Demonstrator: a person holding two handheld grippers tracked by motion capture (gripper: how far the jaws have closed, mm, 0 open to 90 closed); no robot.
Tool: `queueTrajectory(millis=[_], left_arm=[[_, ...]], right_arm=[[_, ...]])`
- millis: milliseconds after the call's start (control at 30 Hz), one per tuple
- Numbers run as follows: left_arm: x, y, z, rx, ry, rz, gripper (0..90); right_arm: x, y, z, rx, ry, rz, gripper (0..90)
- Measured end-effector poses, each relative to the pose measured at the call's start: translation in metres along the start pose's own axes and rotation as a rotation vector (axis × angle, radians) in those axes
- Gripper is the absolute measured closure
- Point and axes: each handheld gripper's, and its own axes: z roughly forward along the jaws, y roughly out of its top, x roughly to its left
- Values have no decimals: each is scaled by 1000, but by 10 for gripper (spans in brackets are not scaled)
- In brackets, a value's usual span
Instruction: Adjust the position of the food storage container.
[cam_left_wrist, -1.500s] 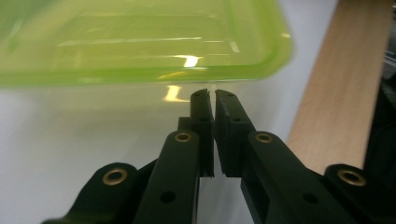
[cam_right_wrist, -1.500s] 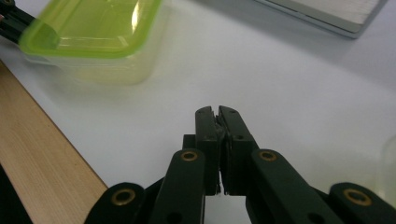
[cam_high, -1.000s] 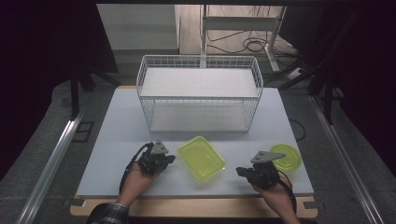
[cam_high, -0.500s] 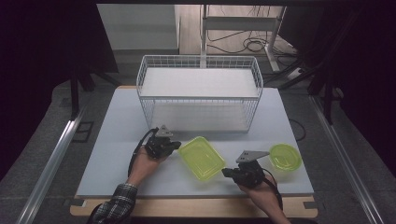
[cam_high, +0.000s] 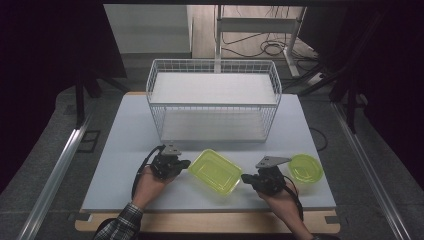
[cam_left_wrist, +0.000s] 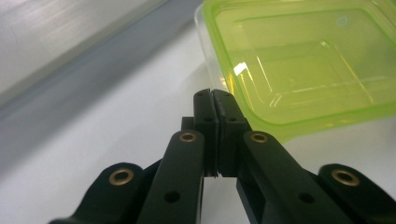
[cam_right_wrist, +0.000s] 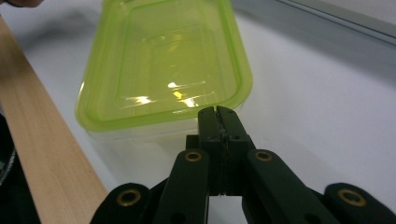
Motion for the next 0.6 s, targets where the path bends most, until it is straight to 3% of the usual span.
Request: queueTrajectory(millis=[167, 600], left_arm=[[-12, -10, -9, 3, 1, -17, 890], [-37, -25, -20, -5, -5, -7, 880]], right_arm=[[-8, 7, 5, -2, -19, 2, 890], [-24, 24, 20, -7, -47, 7, 891]])
